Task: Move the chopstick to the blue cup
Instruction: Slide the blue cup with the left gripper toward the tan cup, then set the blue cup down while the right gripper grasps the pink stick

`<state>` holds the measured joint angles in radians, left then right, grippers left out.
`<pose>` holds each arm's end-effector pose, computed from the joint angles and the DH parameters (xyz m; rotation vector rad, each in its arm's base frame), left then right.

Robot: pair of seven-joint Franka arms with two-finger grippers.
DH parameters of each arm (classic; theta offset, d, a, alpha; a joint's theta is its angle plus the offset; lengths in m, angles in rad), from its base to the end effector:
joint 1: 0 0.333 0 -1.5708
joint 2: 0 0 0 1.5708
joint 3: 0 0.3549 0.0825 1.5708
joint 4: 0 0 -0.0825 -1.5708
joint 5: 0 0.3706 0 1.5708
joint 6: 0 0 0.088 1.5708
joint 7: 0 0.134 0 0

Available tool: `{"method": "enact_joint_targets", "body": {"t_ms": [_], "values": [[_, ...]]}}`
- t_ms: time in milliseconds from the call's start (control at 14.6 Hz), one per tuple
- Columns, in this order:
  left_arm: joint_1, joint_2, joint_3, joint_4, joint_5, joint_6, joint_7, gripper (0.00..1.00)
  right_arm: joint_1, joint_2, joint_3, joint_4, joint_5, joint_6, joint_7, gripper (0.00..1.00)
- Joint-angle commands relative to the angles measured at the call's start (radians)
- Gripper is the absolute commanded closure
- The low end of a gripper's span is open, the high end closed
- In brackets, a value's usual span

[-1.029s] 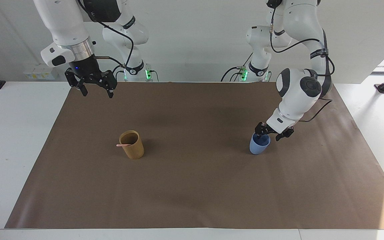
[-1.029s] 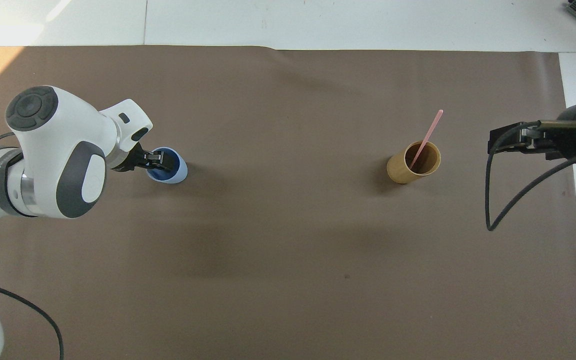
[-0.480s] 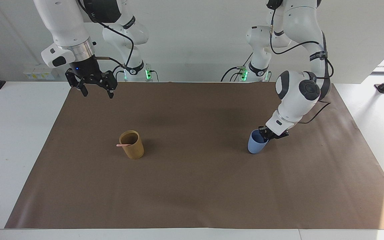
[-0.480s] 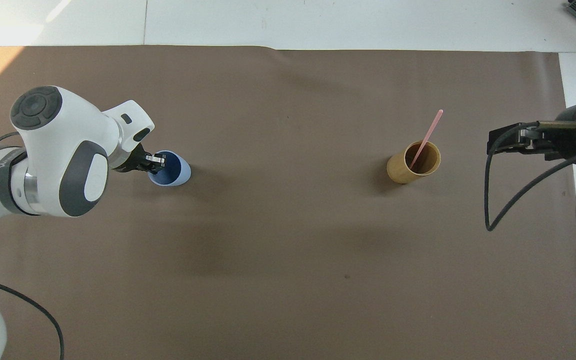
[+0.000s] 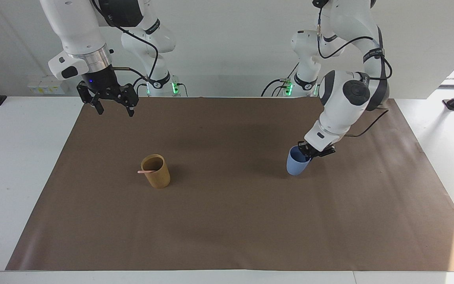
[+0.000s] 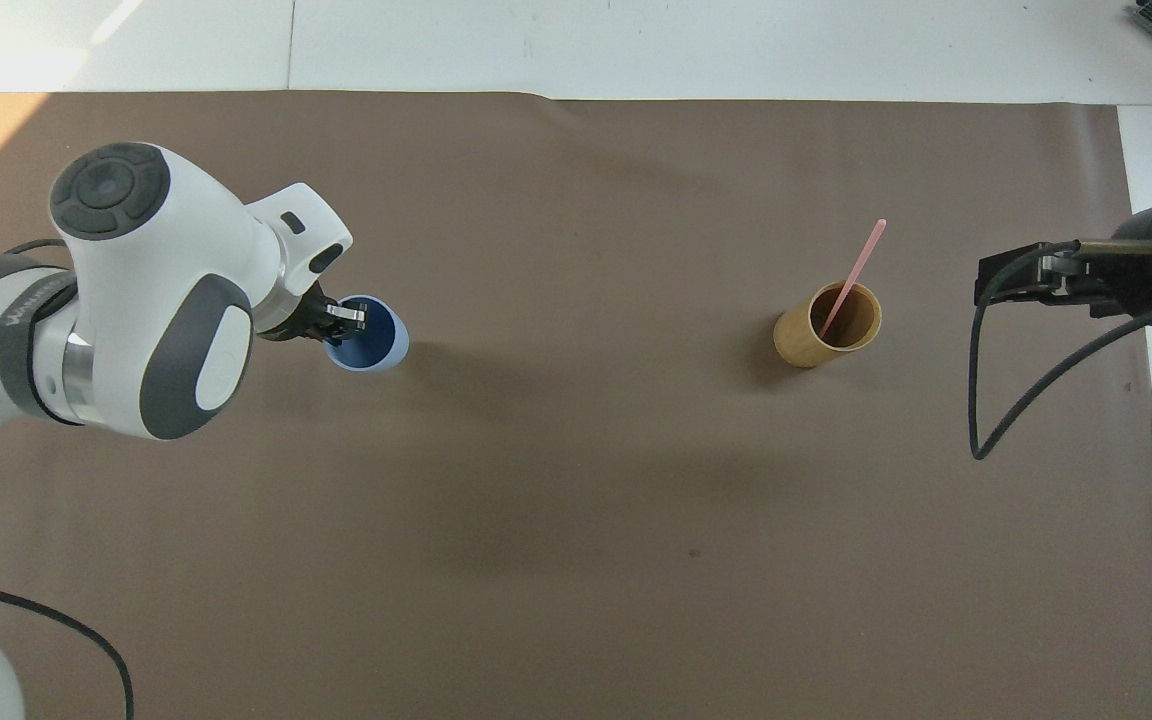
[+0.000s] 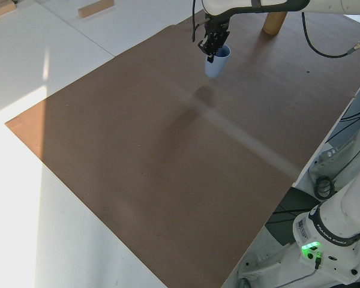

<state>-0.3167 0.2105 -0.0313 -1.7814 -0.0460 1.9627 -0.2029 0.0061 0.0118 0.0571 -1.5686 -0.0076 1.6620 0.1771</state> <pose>0.5732 -0.2111 0.4503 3.0957 -0.1958 -0.0641 0.5556 0.0340 0.6395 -3.1310 0.1780 -0.1284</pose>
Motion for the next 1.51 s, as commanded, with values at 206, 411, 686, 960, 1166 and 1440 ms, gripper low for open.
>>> {"method": "enact_joint_targets", "body": {"t_ms": [206, 411, 686, 960, 1166, 1440], "values": [[-0.189, 0.041, 0.008, 0.062, 0.015, -0.027, -0.191, 1.0, -0.012, -0.007, 0.009, -0.014, 0.035, 0.024, -0.011, 0.0], [-0.228, 0.137, 0.008, 0.172, 0.014, -0.03, -0.214, 1.0, -0.011, 0.01, 0.009, -0.007, 0.029, 0.025, -0.01, 0.0], [-0.254, 0.179, 0.007, 0.197, 0.015, 0.002, -0.214, 1.0, -0.011, 0.089, 0.01, 0.038, 0.032, 0.094, -0.01, 0.0], [-0.272, 0.242, 0.007, 0.231, 0.014, 0.042, -0.231, 1.0, 0.003, 0.172, 0.01, 0.035, 0.032, 0.224, -0.007, 0.0], [-0.272, 0.242, 0.007, 0.229, 0.011, 0.067, -0.231, 1.0, 0.044, 0.243, 0.009, 0.035, 0.028, 0.323, 0.045, 0.01], [-0.277, 0.254, 0.008, 0.221, 0.021, 0.116, -0.233, 0.0, 0.055, 0.306, 0.009, 0.03, 0.014, 0.421, 0.061, 0.15]]}}
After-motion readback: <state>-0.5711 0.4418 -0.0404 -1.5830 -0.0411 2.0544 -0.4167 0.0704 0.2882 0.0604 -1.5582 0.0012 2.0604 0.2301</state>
